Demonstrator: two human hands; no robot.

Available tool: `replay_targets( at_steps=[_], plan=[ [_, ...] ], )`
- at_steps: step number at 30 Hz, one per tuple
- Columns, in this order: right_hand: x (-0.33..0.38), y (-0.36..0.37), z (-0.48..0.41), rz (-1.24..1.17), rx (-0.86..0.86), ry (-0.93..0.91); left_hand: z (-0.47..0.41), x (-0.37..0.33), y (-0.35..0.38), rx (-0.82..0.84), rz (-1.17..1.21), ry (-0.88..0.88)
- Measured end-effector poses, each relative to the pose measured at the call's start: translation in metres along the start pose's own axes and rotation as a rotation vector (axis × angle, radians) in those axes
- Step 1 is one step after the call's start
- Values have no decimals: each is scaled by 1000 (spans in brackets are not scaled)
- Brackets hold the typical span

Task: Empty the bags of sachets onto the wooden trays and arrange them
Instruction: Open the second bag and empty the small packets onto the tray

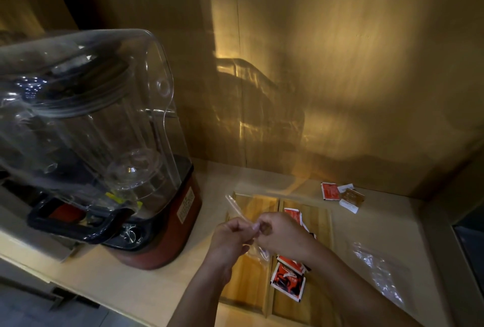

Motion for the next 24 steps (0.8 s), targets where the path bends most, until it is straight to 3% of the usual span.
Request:
replay_targets(
  at_steps=[3,6,18,20,24],
  plan=[
    [-2,3,0,104,68,20,1,-7,1,-33,-33,97],
    [2,0,1,260,-16,-5,1,-10,-2,-79,-56,161],
    [2,-3,0,302,15,30,4,-15,-6,-210,-314,270],
    [2,-3,0,241,10,31,6,-14,-4,-186,-362,220],
    [-1,5,2,-123,123,92,7,-4,1,-40,-270,99]
  ],
)
Point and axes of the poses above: each hand's wrist, its own z-axis away from the middle knuckle, its own y-axis out of the palm, x = y × z, the point moved 7 cm from there along -z, towards the middle knuckle, and after that the axes turned 1 degree about z, right-handed, at the moved point
